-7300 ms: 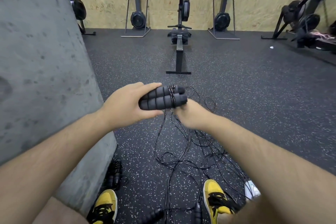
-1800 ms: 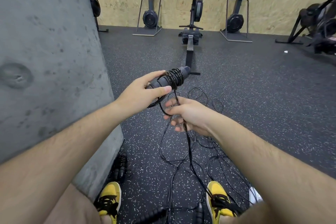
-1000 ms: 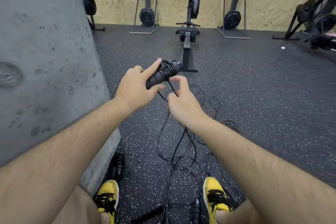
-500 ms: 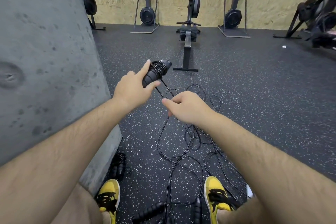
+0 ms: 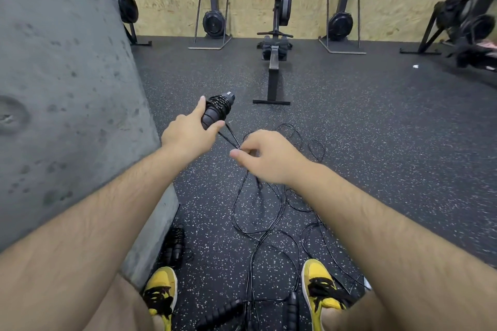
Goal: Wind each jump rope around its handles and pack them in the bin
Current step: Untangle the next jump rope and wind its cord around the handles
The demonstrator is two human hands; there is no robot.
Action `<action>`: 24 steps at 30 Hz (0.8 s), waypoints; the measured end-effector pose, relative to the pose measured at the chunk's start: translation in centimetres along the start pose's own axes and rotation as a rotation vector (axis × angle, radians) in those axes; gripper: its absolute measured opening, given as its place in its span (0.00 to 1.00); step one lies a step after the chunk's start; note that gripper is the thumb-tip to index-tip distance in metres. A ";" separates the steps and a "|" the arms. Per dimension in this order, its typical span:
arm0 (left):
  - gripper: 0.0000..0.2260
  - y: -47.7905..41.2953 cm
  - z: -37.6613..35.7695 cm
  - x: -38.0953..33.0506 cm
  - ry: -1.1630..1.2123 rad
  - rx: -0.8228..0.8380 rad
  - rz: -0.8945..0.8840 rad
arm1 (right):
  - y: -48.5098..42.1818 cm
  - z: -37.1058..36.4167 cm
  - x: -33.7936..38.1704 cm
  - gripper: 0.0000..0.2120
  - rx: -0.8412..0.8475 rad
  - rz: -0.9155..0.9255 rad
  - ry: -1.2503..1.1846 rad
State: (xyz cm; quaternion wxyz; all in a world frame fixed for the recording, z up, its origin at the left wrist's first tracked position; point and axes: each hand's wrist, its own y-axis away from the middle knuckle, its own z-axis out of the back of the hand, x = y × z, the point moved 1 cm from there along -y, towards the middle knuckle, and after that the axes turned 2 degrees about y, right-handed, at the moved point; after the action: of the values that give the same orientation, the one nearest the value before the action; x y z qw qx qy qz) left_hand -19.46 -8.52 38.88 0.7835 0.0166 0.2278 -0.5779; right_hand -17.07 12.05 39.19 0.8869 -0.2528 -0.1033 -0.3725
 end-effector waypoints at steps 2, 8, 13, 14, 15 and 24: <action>0.36 0.1 0.1 0.1 -0.025 -0.011 -0.010 | 0.2 0.5 -0.5 0.18 0.028 -0.107 -0.142; 0.36 0.1 0.5 0.5 -0.111 -0.017 -0.027 | 0.7 1.5 -1.2 0.16 0.206 -0.257 -0.311; 0.36 -0.3 0.4 0.5 -0.081 -0.024 0.008 | 0.4 1.4 -1.4 0.09 0.228 -0.258 -0.729; 0.36 -0.4 0.5 0.7 -0.070 -0.026 0.013 | 0.3 1.3 -1.5 0.08 0.228 -0.260 -0.831; 0.36 -0.5 0.5 0.8 -0.075 -0.027 0.011 | 0.2 1.2 -1.6 0.08 0.225 -0.273 -0.887; 0.36 -1.3 0.2 2.3 -0.169 -0.041 0.048 | 0.6 2.5 -2.7 0.15 0.267 -0.347 -0.570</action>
State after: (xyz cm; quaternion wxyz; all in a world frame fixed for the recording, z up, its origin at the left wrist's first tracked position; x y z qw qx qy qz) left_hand -20.06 -11.03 38.52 0.8137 -0.0427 0.1721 -0.5536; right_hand -18.48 15.40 40.12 0.7712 -0.2072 -0.4357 -0.4153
